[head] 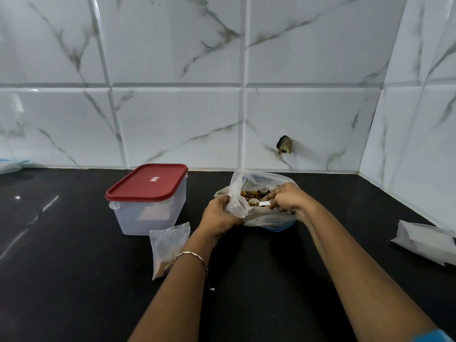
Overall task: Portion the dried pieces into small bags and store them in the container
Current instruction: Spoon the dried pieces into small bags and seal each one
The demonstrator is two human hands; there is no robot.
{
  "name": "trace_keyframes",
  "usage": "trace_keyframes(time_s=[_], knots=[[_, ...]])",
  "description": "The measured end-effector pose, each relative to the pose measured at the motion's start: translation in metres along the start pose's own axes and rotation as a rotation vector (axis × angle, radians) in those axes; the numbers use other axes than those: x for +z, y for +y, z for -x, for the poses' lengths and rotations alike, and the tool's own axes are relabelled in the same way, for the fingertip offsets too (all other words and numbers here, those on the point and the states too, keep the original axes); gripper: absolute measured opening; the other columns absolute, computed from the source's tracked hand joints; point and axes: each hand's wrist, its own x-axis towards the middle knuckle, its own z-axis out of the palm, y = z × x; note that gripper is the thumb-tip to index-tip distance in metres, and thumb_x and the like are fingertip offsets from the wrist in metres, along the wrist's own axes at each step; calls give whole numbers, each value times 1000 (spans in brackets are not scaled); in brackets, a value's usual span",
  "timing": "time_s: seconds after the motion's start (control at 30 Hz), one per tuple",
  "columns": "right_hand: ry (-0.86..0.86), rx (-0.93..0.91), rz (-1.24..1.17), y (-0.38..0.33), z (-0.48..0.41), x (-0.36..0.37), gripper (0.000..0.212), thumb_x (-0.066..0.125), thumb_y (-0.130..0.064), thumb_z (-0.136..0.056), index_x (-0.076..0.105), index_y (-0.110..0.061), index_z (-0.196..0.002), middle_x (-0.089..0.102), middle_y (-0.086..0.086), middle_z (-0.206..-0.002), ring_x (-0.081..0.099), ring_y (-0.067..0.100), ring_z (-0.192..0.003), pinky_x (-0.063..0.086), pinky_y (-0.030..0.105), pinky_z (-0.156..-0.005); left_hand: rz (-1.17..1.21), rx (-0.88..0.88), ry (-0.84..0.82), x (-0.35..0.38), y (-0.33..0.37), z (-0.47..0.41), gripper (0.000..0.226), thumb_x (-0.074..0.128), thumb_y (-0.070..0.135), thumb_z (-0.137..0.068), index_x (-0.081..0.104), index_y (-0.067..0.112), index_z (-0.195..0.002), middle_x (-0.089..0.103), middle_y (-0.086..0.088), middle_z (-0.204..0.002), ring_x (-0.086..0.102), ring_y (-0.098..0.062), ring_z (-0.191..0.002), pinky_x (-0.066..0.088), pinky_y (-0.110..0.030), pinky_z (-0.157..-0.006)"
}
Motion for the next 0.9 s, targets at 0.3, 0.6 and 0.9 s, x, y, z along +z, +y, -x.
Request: trace_keyframes(time_s=[0.3, 0.6, 0.9], knots=[[5, 106, -216, -5, 11, 11, 27, 50, 8, -91, 73, -1, -102, 57, -2, -52, 36, 3, -31, 23, 13, -27, 109, 23, -67, -3, 2, 5, 42, 79, -2, -72, 62, 19, -103, 66, -1, -100, 63, -14, -93, 51, -18, -74], [-51, 191, -473, 3, 2, 9, 26, 44, 2, -94, 69, -8, -95, 68, 3, -75, 33, 1, -33, 16, 13, -29, 109, 2, -80, -2, 3, 2, 54, 79, 0, -72, 59, 14, -121, 64, -1, -109, 61, -17, -105, 52, -35, -95], [6, 168, -549, 5, 15, -6, 29, 43, 6, -92, 70, -6, -90, 67, 1, -59, 31, 3, -39, 17, 14, -32, 123, 7, -38, 1, 7, 5, 52, 80, 2, -72, 57, 16, -116, 62, 1, -108, 59, -14, -100, 47, -23, -82]])
